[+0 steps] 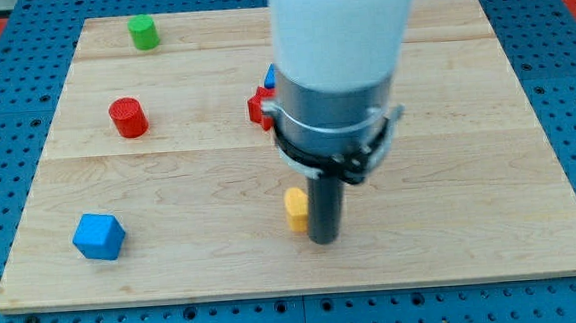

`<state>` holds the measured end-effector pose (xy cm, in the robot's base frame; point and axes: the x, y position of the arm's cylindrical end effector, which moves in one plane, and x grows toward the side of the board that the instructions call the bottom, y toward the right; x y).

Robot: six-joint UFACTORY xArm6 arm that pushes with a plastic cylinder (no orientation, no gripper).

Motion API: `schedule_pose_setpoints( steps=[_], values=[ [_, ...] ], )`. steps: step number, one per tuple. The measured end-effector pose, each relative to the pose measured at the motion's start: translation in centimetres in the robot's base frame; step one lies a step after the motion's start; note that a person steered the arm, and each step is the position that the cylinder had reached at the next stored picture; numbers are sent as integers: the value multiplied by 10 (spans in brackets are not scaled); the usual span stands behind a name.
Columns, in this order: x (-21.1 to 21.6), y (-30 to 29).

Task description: Move the yellow heart below the red star

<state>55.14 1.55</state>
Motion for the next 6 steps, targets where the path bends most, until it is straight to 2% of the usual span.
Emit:
schedule_pose_setpoints(
  steps=[2,3,5,6],
  values=[
    [-54,-47],
    [-50,-64],
    [-99,-75],
    [-104,-68]
  ],
)
